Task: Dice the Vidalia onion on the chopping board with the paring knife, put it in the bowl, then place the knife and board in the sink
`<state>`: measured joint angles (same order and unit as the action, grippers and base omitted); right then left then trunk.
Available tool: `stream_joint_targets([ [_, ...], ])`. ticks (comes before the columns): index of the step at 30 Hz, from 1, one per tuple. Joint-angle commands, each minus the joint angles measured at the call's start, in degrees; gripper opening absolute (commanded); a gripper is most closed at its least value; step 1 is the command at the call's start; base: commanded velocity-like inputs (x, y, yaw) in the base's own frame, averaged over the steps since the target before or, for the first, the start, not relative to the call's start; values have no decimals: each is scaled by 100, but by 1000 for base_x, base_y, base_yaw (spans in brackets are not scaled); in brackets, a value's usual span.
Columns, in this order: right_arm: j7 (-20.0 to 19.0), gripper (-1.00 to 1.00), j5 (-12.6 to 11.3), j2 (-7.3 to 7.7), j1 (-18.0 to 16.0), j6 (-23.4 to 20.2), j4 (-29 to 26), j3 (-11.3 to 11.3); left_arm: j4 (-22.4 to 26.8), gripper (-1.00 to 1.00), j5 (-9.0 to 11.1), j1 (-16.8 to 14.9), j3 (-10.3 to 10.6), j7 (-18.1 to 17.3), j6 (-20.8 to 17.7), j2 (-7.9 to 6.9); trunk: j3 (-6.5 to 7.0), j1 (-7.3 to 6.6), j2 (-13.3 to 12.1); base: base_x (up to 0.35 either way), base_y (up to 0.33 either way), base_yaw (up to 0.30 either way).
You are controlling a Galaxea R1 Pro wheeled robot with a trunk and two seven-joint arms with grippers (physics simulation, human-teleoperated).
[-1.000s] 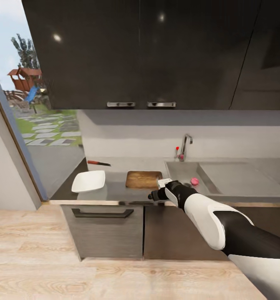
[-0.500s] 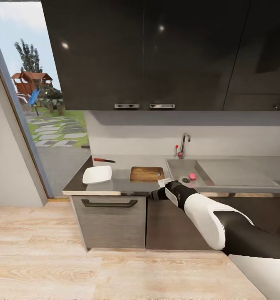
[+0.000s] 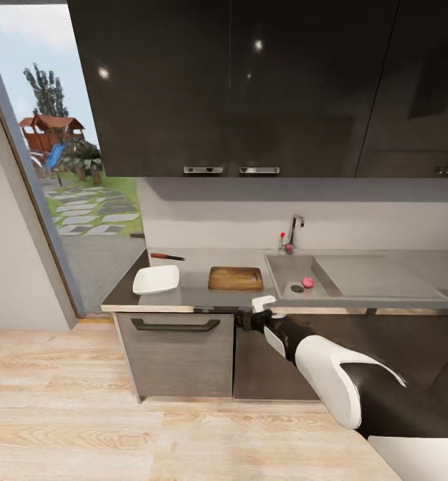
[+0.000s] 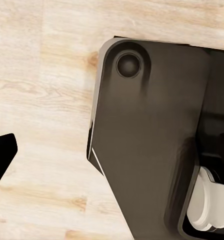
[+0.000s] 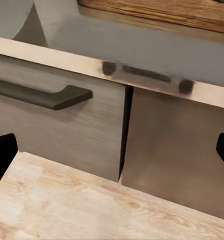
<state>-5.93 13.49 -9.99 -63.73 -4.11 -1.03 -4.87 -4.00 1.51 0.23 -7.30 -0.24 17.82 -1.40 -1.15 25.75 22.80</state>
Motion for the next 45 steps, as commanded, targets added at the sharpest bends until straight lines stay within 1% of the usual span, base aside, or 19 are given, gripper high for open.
stream_joint_targets([
  [1,25,100,56,-1,57,105,-12,-50,-13,100,13,-5,-21,-2,31,-1,-11,4,12,0,0,0],
  [4,193,100,57,-1,385,663,-12,-48,-13,100,10,-5,-24,-2,33,-1,-11,4,12,0,0,0],
  [5,261,100,57,-1,878,1225,-12,-48,-13,100,8,-5,-25,-2,34,-1,-11,4,12,0,0,0],
  [7,285,100,57,-1,1304,1715,-12,-49,-13,100,8,-5,-25,-2,35,-1,-11,4,12,0,0,0],
  [12,303,100,54,-1,2057,2589,-6,-46,-13,100,8,-5,-25,-2,33,-1,-11,4,12,0,0,0],
  [13,302,100,47,110,2441,3033,-1,-48,-10,100,8,-5,-26,-2,31,0,-11,4,12,0,0,0],
  [14,301,100,46,166,2547,3131,0,-48,-8,100,8,-5,-26,-2,30,0,-11,4,12,0,0,0],
  [17,297,100,41,436,3091,3604,1,-47,9,100,4,-5,-28,-2,29,5,-11,4,12,0,0,0],
  [20,295,100,40,611,3510,3991,4,-48,28,100,-7,-5,-33,9,25,11,-11,4,12,0,0,0],
  [22,295,100,36,777,3960,4399,5,-48,92,100,-14,-5,-43,28,15,16,-11,4,12,0,0,0],
  [23,299,100,34,899,4268,4724,10,-49,220,100,-16,-5,-48,38,3,42,-11,4,12,0,0,0],
  [26,304,100,27,1041,4725,5210,13,-49,606,100,-24,-5,-50,48,-19,111,-11,4,12,0,0,0],
  [28,307,100,25,1071,4879,5387,14,-49,792,100,-24,-5,-51,55,-27,125,-11,4,12,0,0,0],
  [31,314,100,23,1093,5204,5854,14,-49,1318,100,-20,-11,-52,71,-157,141,-11,4,12,0,0,0],
  [34,325,100,22,1083,5334,6109,15,-51,1875,100,-16,-13,-54,129,-477,146,-11,4,12,0,0,0],
  [35,523,100,18,1042,5400,6116,-11,-80,2807,100,-1,-14,-59,331,-1077,156,-11,4,12,0,0,0],
  [37,790,100,15,1005,5412,5881,-39,-95,3147,100,-3,-14,-60,436,-1261,164,-11,4,12,0,0,0],
  [41,1296,100,2,927,5421,5273,-399,-106,3421,100,-10,-14,-56,559,-1389,167,-11,4,12,0,0,0],
  [45,1446,100,-4,883,5423,5046,-789,-102,3273,100,-12,-14,-59,584,-1377,72,-11,4,12,0,0,0],
])
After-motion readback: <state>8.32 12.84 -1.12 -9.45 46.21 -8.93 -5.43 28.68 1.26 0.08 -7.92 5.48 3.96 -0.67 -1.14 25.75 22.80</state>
